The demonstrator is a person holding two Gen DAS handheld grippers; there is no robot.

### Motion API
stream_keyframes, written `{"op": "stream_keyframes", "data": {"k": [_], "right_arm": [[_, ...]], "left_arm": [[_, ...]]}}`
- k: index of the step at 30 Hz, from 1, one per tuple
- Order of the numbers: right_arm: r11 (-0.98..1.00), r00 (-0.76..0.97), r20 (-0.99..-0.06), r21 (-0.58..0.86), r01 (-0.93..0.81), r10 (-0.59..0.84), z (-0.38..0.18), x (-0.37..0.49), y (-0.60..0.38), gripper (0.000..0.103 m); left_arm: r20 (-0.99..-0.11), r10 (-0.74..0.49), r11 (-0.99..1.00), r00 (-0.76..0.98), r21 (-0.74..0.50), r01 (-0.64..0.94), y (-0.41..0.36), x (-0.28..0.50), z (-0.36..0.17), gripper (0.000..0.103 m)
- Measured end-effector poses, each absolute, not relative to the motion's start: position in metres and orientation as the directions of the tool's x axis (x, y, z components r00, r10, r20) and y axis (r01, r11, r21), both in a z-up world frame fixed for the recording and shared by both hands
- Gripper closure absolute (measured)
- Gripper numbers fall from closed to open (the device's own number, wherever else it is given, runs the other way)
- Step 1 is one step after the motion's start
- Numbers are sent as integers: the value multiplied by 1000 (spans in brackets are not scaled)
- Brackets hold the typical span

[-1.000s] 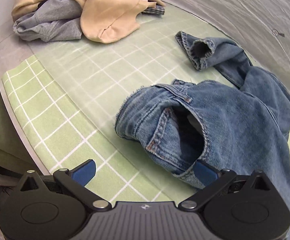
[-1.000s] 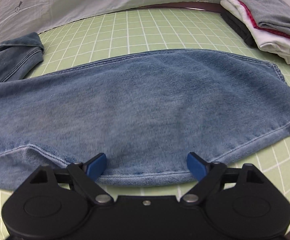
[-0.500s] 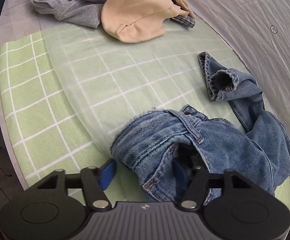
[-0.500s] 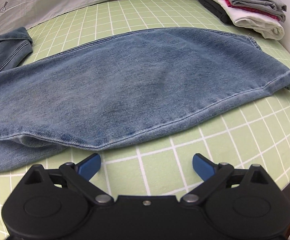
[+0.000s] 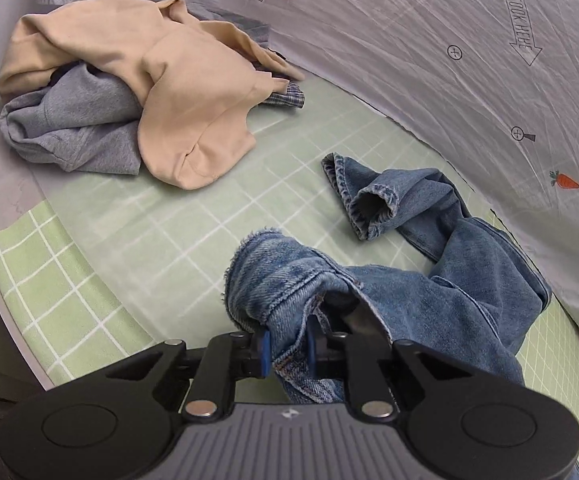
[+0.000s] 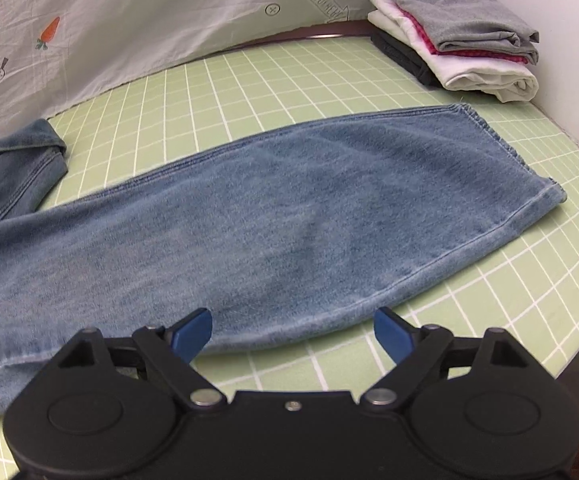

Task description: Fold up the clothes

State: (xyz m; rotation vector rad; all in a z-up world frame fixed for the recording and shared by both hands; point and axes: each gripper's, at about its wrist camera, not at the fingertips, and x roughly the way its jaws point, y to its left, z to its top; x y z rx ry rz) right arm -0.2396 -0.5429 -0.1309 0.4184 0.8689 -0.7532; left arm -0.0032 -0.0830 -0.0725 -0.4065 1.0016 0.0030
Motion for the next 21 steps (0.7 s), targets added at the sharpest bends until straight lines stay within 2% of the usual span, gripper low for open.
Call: {"op": "stream_keyframes", "data": {"k": [4, 10, 15, 17, 19, 21], "right_arm": [[680, 456, -778, 50, 732, -433, -123, -230, -546, 14], [763, 438, -824, 12, 647, -359, -146, -185, -548, 14], [828, 412, -868, 0, 560, -278, -163, -182, -525, 12], [846, 417, -871, 4, 533, -259, -165, -191, -517, 9], [852, 416, -876, 9, 523, -246, -164, -197, -516, 9], [844, 414, -874, 9, 536, -254, -163, -201, -518, 9]], "left_arm": [[-801, -199, 911, 565, -363, -195, -77, 0, -67, 85], [-775, -147, 924, 615, -329, -194, -59, 13, -50, 85], [-840, -71, 937, 537, -241, -253, -45, 14, -72, 80], [-853, -36, 954, 521, -184, -235, -53, 4, -75, 71], [-854, -2, 969, 521, -131, -210, -63, -6, -75, 46], [-845, -2, 971, 535, -131, -202, -71, -13, -71, 40]]}}
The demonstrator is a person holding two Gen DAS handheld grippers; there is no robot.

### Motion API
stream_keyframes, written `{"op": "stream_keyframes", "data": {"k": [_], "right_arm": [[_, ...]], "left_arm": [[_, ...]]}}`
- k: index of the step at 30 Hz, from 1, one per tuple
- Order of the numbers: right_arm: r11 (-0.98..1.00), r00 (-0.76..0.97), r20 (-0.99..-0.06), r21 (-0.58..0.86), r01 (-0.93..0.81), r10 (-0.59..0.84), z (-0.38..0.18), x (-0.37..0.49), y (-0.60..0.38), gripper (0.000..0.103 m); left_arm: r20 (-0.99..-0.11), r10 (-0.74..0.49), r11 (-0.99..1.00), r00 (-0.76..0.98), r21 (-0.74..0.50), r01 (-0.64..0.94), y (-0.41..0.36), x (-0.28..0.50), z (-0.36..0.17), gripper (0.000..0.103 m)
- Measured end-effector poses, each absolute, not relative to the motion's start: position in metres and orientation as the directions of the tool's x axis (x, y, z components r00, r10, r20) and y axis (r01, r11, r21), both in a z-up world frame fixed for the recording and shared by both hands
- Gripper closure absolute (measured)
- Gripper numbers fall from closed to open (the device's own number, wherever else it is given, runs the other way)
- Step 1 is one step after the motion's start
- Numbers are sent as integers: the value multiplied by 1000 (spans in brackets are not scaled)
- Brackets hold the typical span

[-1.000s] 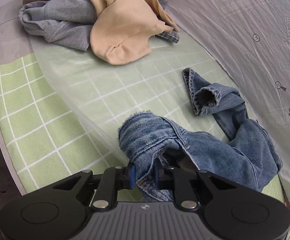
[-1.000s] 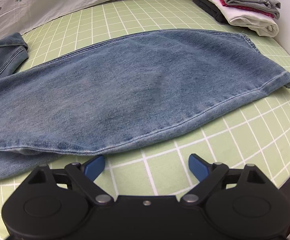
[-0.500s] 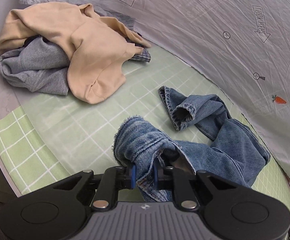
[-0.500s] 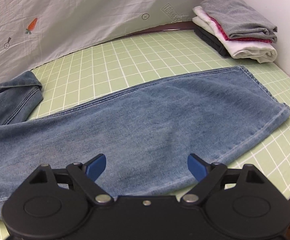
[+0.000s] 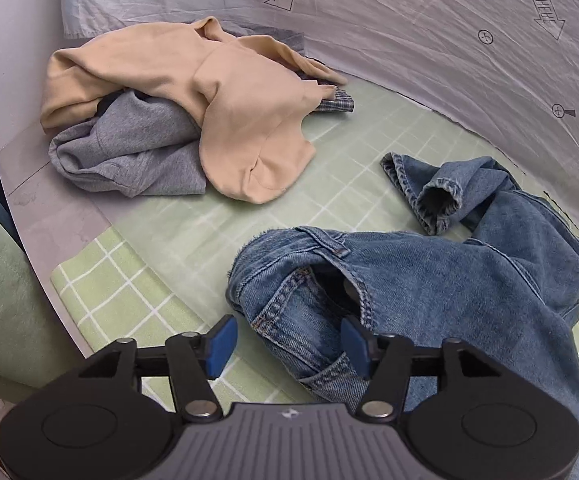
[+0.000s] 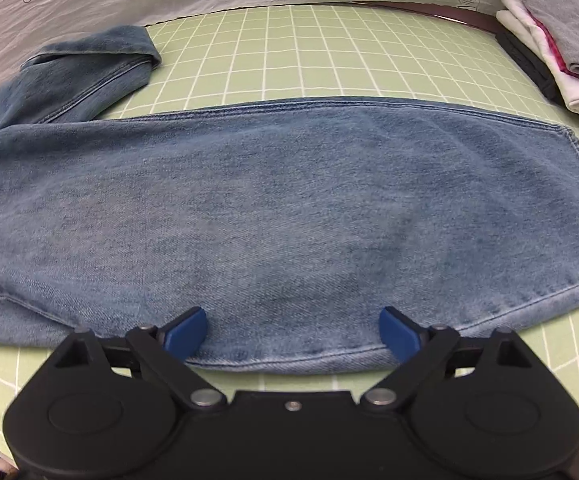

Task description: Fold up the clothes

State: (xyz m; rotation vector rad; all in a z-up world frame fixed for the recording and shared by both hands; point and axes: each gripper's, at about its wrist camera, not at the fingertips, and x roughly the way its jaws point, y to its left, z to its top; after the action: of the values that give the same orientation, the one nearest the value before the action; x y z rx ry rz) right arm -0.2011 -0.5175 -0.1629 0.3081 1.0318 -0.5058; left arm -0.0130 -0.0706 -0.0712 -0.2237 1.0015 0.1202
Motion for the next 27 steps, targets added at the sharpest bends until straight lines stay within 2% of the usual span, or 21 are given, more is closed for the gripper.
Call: {"op": "stream_keyframes", "data": {"k": [5, 21, 27], "right_arm": [[785, 424, -852, 26, 618, -305, -156, -201, -540, 6], [716, 457, -817, 80, 693, -351, -145, -147, -598, 6], [630, 429, -812, 100, 770, -396, -147, -127, -642, 6]], "left_arm": [[-827, -11, 979, 561, -123, -162, -97, -12, -59, 26], [-825, -197, 978, 530, -125, 168, -244, 55, -58, 20], [-806, -325, 945, 495, -256, 203, -297, 112, -58, 20]]}}
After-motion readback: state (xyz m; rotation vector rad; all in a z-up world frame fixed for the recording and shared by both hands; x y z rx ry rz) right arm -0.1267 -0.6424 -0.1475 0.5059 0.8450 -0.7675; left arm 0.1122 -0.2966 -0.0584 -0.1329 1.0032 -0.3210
